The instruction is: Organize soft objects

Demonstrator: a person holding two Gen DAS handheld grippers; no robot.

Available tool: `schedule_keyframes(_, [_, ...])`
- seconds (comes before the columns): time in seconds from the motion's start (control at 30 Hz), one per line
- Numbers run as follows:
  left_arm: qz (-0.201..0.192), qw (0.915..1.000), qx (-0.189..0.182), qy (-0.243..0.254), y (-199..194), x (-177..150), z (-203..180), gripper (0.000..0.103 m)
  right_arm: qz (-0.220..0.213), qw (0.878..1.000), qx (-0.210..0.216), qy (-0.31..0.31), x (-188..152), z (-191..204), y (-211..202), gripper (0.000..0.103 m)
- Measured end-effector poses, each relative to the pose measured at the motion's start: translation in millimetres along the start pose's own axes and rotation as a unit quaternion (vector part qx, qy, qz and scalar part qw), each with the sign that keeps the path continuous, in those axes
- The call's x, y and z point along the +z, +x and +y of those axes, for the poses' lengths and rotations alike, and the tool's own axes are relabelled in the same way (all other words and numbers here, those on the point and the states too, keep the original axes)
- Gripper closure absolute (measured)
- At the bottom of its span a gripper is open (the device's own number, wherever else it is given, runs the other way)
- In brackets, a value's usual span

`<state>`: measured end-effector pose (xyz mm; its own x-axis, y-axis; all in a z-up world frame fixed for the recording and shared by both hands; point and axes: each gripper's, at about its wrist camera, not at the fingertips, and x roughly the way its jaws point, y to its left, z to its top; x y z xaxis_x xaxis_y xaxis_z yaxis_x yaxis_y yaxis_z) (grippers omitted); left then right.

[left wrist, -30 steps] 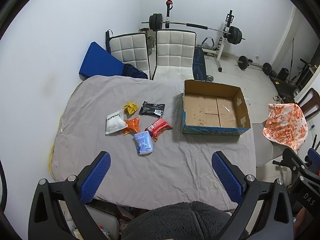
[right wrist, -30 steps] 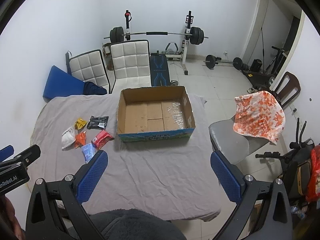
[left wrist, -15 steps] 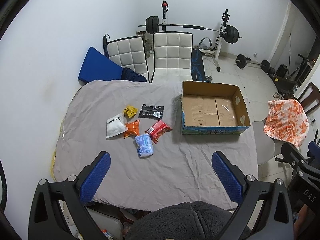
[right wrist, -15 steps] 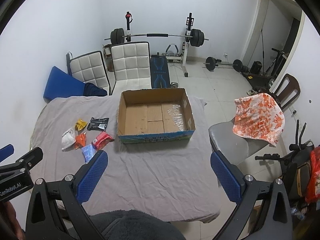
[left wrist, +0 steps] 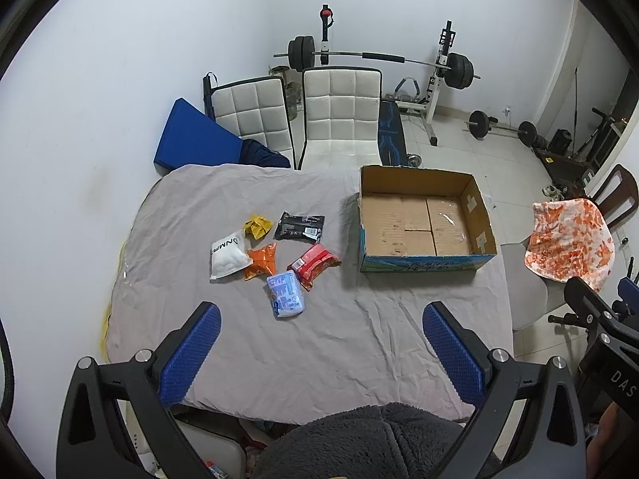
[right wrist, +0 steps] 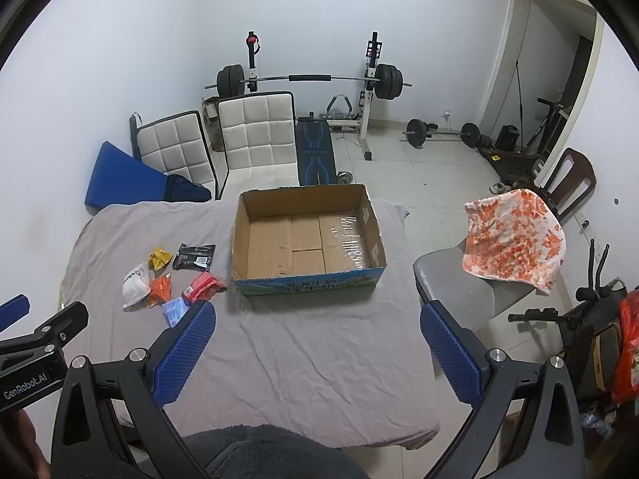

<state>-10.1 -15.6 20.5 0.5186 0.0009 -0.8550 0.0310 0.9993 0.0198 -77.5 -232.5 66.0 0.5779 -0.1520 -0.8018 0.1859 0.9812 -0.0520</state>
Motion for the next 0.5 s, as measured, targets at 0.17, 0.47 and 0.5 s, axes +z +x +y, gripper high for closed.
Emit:
schedule_keyframes(0.17, [-0.004,1.0,0.0,-0.001,-3.0,-0.1,-1.9,0.0,-0.004,1.0,-0.003,0.002,-0.1,0.3,-0.4,0.0])
schedule_keyframes(0.47, [-0.008,1.0,-0.001,0.003,-5.1,3.9,-7.2,0.0,-0.012,1.0,-0.006,0.005,2.0,-2.0,-3.2,0.0])
schedule_keyframes(0.5, [-0.008,1.0,-0.002,0.003,-5.3,4.2,-7.6,0.0,-0.013,1.0,-0.006,0.005,1.8,-2.2,-4.0,0.0])
